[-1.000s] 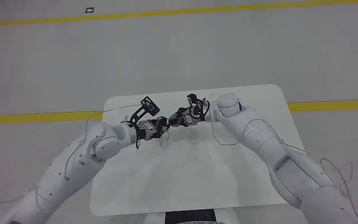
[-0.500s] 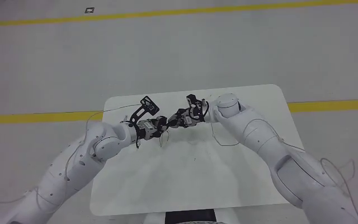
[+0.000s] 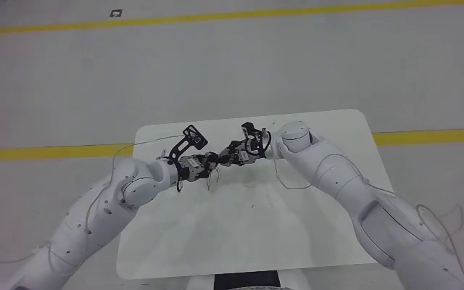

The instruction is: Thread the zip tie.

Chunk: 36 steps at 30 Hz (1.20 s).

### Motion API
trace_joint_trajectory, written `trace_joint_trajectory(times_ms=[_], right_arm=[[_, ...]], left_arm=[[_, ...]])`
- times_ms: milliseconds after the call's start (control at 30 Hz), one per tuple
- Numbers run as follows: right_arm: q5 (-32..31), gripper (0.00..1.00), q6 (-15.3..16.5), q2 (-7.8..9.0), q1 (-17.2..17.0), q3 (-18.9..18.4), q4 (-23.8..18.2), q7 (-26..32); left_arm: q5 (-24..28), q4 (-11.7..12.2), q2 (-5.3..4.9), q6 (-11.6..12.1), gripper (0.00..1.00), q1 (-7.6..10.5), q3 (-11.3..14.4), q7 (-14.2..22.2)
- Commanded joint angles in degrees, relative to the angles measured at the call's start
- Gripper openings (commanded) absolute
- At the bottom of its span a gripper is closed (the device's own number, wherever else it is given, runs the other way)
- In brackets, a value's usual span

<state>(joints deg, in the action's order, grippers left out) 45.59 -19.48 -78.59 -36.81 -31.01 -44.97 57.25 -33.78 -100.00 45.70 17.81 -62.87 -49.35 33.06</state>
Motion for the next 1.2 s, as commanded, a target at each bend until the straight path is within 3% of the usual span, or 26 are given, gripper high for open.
trace_joint_trajectory(times_ms=[0, 33, 333, 500, 933, 1033, 1167], right_arm=[[0.3, 0.35, 0.0, 0.09, 0.1, 0.3, 0.0, -0.1], [0.4, 1.0, 0.0, 0.12, 0.1, 0.4, 0.0, -0.3], [0.1, 1.0, 0.2, 1.37, -0.2, -0.6, -1.3, -3.9], [-3.3, 1.0, 4.0, 3.08, -2.8, -3.5, -4.8, -7.0], [-3.5, 1.0, 4.2, 3.19, -3.0, -3.7, -5.1, -7.0], [-3.5, 1.0, 4.2, 3.19, -3.0, -3.7, -5.1, -7.0], [-3.5, 1.0, 4.2, 3.19, -3.0, -3.7, -5.1, -7.0]], left_arm=[[0.1, 0.0, 0.04, 0.2, 0.0, -0.06, -0.1, 0.0], [0.1, 0.1, 0.04, 0.2, 0.0, -0.11, -0.2, 0.0], [5.5, 0.4, -0.84, 1.7, 0.0, -2.21, -4.2, -0.3], [11.3, 1.2, -1.7, 1.7, 0.0, -3.13, -5.9, 1.5], [13.9, 2.1, -1.8, 1.7, 0.0, -3.19, -5.8, 1.6], [18.8, 4.4, -1.66, 1.7, 0.0, -2.29, -6.6, 2.1], [27.7, 6.9, -2.24, 1.7, 0.0, -2.21, -9.3, 5.0]])
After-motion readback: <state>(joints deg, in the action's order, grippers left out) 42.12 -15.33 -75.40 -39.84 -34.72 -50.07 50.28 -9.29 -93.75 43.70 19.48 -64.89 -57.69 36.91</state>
